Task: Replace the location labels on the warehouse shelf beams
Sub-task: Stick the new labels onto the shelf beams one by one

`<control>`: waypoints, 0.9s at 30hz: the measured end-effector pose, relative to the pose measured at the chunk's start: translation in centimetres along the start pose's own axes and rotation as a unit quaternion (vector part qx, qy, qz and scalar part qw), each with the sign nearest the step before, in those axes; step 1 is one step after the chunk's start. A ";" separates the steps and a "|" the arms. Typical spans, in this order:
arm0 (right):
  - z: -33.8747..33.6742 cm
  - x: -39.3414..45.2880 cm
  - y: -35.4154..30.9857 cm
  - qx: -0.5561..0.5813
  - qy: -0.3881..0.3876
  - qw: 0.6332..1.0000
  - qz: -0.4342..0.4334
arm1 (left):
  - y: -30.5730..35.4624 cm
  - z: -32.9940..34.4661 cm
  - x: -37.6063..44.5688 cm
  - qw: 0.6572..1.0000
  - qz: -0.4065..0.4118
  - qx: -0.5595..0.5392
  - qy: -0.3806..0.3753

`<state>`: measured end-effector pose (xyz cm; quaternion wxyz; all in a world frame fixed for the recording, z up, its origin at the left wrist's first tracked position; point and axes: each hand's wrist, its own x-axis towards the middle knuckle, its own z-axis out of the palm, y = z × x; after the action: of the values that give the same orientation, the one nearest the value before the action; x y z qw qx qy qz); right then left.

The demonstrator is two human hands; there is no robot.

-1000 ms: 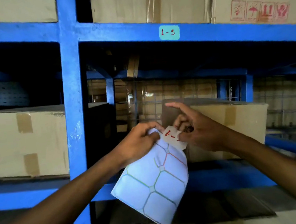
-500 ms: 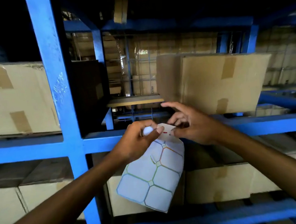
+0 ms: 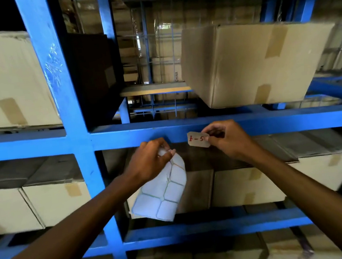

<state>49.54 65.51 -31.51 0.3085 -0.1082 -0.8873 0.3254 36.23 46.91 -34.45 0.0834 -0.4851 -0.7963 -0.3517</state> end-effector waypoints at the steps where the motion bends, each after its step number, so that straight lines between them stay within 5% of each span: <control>1: 0.2 0.2 0.2 -0.006 -0.002 1.000 0.004 | -0.2 -0.1 0.2 1.000 0.000 0.013 0.006; 22: 1.5 1.2 0.4 -0.019 0.017 0.999 0.019 | 3.2 -0.8 6.5 0.945 -0.030 0.326 0.013; 27: 1.8 1.2 0.4 -0.030 0.034 0.999 0.021 | 3.3 -0.6 6.6 0.943 -0.039 0.331 0.009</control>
<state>47.46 65.36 -32.28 0.3278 -0.1469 -0.8833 0.3013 35.43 52.19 -29.26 0.2327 -0.3954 -0.8853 -0.0762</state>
